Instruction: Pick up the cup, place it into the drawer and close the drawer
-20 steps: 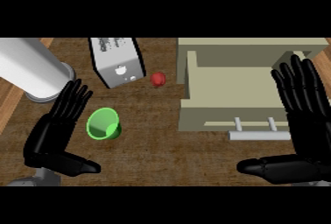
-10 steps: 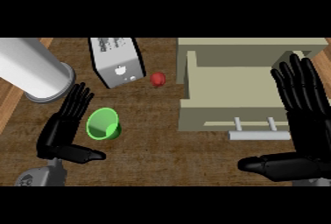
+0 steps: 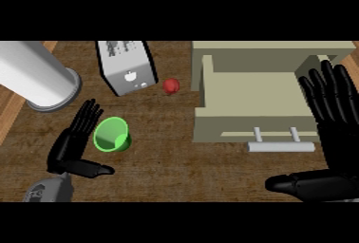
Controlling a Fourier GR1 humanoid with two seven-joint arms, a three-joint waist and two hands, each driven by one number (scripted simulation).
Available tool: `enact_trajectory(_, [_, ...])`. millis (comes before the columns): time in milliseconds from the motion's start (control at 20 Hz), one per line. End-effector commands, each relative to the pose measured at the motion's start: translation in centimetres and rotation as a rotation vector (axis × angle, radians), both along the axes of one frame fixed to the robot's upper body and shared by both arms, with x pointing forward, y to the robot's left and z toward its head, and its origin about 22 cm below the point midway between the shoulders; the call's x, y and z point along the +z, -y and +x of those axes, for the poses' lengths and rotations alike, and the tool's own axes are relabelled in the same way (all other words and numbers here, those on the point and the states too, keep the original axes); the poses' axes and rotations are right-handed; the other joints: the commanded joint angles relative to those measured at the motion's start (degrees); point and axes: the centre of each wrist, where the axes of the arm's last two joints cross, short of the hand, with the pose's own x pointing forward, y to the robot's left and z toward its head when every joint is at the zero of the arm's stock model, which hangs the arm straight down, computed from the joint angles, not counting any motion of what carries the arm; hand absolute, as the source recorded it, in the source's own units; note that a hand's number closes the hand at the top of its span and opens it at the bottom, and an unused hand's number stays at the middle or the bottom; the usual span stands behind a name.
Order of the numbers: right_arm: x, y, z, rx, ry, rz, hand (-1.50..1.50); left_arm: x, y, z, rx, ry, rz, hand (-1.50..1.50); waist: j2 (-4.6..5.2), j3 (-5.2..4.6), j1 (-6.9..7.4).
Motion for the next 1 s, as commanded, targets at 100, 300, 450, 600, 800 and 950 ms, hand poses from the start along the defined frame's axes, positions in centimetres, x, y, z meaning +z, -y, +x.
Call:
enact_trajectory(100, [1.0,-1.0,1.0,0.018,0.001,-0.009,-1.50,-2.3,-2.0,1.3,0.019,-0.031,-0.018,-1.50,0.04,-0.02,-0.01])
enact_trajectory(300, [0.1,-1.8,0.1,0.007,0.000,0.005,-1.50,-3.8,-1.2,0.5,0.025,-0.012,-0.025,-1.50,0.01,-0.01,0.03])
enact_trajectory(450, [-0.4,-0.4,-0.6,0.013,-0.005,0.001,-1.50,-4.9,-2.4,1.3,0.041,-0.011,-0.006,-1.50,0.05,-0.02,-0.16])
enact_trajectory(600, [-0.6,0.2,1.7,0.018,-0.005,-0.009,-1.50,-3.1,-2.2,2.0,0.042,-0.024,-0.015,-1.50,0.00,0.00,0.14])
enact_trajectory(800, [-0.5,-1.5,-1.0,0.028,-0.010,-0.007,-1.50,-6.6,-0.8,2.2,0.056,-0.020,0.018,-1.50,0.13,-0.05,-0.49])
enact_trajectory(950, [-0.4,-1.6,-0.2,0.015,0.014,0.001,-1.50,-6.1,-0.1,3.1,0.043,-0.039,-0.008,-1.50,0.07,-0.03,-0.23])
